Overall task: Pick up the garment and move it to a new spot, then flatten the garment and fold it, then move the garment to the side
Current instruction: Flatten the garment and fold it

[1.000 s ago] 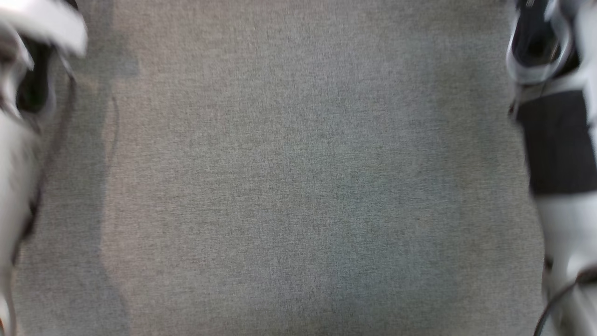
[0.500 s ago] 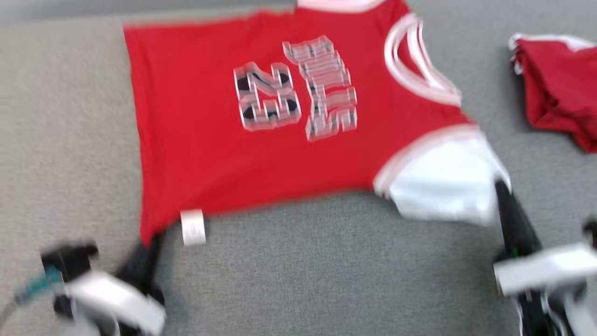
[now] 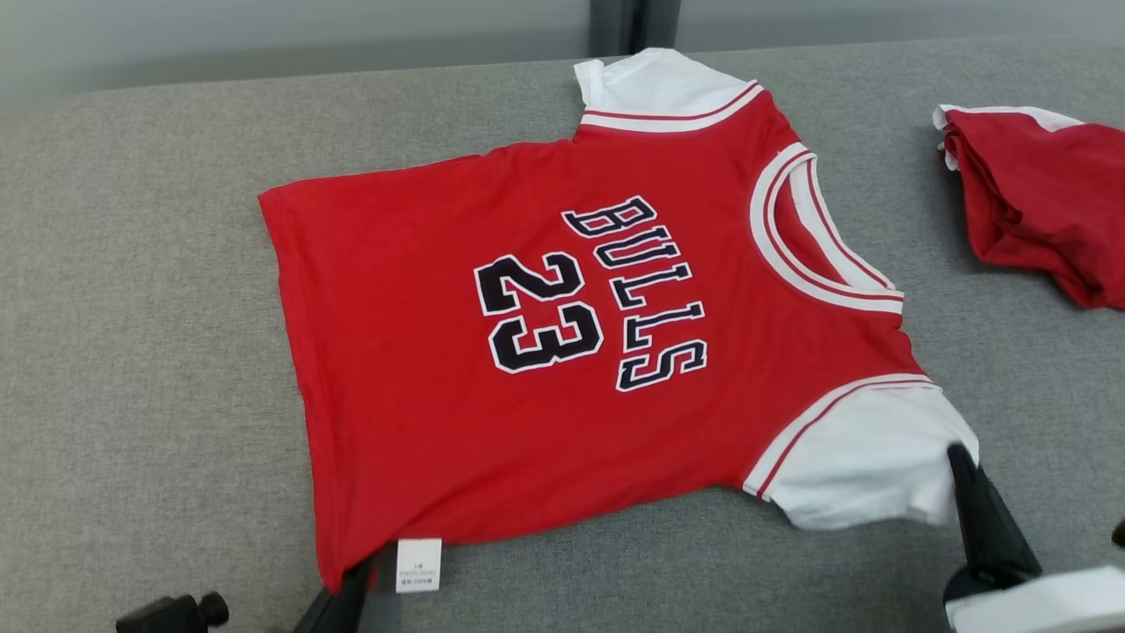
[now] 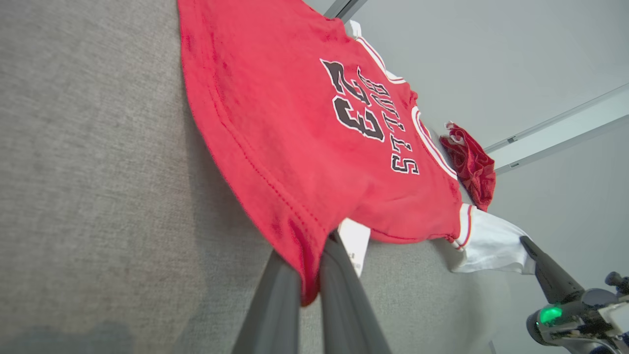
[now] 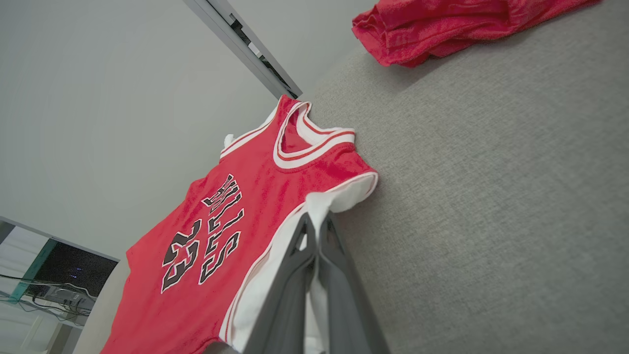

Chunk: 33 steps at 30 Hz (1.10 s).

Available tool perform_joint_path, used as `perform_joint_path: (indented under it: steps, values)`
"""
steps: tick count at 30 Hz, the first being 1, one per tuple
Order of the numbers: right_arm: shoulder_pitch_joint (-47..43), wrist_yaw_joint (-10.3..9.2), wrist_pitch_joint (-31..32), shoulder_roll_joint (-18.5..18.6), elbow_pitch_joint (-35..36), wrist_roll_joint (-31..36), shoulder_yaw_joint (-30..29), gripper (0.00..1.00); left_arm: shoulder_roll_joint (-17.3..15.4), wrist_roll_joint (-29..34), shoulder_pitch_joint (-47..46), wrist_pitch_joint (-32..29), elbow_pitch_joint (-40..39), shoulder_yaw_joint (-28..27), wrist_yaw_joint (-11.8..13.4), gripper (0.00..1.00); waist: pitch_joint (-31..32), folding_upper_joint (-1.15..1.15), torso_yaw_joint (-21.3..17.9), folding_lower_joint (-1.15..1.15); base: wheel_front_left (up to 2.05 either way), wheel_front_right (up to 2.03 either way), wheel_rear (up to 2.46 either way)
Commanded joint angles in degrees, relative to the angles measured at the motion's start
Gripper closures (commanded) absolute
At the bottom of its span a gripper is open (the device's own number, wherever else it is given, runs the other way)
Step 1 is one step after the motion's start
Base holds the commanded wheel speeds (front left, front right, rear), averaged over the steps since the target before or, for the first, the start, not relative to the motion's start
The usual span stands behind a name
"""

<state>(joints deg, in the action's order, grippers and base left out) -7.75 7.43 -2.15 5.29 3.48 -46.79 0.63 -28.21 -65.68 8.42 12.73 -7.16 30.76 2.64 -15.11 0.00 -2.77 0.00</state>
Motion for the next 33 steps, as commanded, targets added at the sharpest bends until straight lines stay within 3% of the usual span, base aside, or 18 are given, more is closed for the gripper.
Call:
perform_joint_path:
  steps: [1,13,20,29,30,32,33]
  values:
    - [2.2,0.11,1.1,0.1,1.0,0.6,-0.4,1.0,-0.7,-1.2,-1.4,-0.8,-1.4,-0.8,-0.1,1.0,-0.1,0.0,0.2,0.0,0.0,0.0,0.0]
    - [17.8,0.11,9.3,0.4,-2.2,5.8,-1.3,1.0,-2.5,-8.0,-11.1,-11.4,-4.3,-3.3,2.6,1.0,-1.5,0.0,2.0,0.0,0.0,0.0,0.0]
    - [24.7,0.11,11.8,1.7,-8.0,8.3,-1.7,1.0,-2.3,-9.1,-17.8,-16.2,-0.5,-3.0,3.6,1.0,-2.7,0.0,3.0,0.0,0.0,0.0,0.0]
    - [32.2,0.11,15.0,3.0,-15.1,12.7,0.3,1.0,-2.2,-9.0,-24.4,-20.6,6.0,-1.7,3.0,1.0,-3.8,0.0,3.4,0.0,0.0,0.0,0.0]
    - [33.1,0.11,15.4,3.3,-15.9,13.5,0.9,1.0,-2.1,-8.9,-25.0,-20.9,6.8,-1.6,3.0,0.86,-4.0,0.0,3.5,0.0,0.0,0.0,0.0]
    - [34.9,0.11,15.2,3.9,-17.1,15.0,1.9,0.58,-1.9,-8.4,-26.6,-21.4,8.2,-1.4,2.8,0.22,-4.5,0.0,3.6,0.0,0.0,0.0,0.0]
    - [35.6,0.11,15.1,4.2,-18.0,15.7,2.1,0.11,-1.8,-8.1,-27.5,-21.5,9.0,-1.3,2.7,0.0,-4.7,0.0,3.8,0.0,0.0,0.0,0.0]
